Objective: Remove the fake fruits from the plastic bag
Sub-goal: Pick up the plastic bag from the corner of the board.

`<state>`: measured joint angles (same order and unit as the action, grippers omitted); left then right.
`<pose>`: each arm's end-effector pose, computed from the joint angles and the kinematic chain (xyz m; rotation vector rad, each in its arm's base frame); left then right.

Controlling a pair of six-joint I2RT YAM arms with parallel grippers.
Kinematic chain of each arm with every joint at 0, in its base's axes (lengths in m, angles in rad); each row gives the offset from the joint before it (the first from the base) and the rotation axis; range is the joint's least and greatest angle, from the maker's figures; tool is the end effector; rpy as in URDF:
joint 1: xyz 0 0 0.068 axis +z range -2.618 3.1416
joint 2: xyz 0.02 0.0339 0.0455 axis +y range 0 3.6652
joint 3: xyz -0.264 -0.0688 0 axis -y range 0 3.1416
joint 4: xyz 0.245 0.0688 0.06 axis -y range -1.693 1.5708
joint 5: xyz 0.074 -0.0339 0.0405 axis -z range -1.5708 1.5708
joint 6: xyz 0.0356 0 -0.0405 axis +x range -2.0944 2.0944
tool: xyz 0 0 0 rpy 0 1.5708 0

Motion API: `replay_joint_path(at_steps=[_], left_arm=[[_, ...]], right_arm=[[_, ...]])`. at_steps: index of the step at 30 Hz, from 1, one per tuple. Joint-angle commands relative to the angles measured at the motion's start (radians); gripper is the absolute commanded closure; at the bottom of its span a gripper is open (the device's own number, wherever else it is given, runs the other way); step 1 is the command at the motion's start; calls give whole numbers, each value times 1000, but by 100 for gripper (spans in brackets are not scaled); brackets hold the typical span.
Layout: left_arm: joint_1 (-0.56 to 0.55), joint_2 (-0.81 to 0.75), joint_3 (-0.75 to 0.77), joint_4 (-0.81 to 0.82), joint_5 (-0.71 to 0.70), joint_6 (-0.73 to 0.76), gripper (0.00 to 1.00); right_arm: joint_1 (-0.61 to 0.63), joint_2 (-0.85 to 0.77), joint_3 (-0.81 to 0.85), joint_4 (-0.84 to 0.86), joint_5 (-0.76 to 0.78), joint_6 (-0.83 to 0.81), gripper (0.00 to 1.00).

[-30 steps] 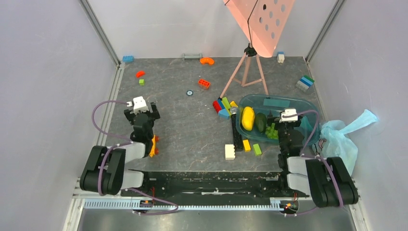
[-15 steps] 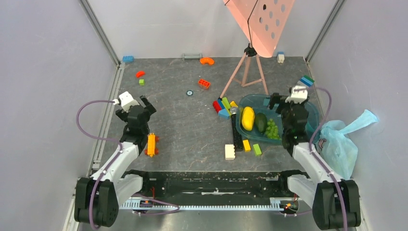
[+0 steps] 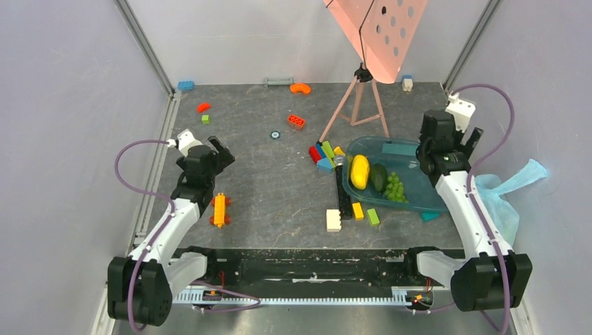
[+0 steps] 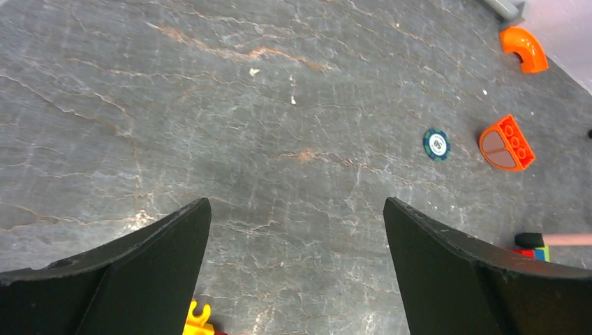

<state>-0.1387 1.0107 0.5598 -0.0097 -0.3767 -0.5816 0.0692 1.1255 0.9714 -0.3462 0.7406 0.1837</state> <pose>0.2220 -0.0178 0.2368 -0.6646 1.8840 -0.0797 0.2467 -0.0070 0.3253 0.5540 1.9014 -0.5989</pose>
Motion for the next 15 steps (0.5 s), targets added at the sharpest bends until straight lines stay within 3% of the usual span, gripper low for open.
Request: replay_joint_path(at_steps=[1,9,15], left_arm=[[4,17,57,-21,109,-76,0],[-7,60,79,-14,207,-96,0],[-19,65,93,-12,223,-96,0]], right_arm=[[-43,-9,23,-214,256,83,2],[-262,-91,-86,-183,175,99,2],[-421,-111,-177,-121,28,93,2]])
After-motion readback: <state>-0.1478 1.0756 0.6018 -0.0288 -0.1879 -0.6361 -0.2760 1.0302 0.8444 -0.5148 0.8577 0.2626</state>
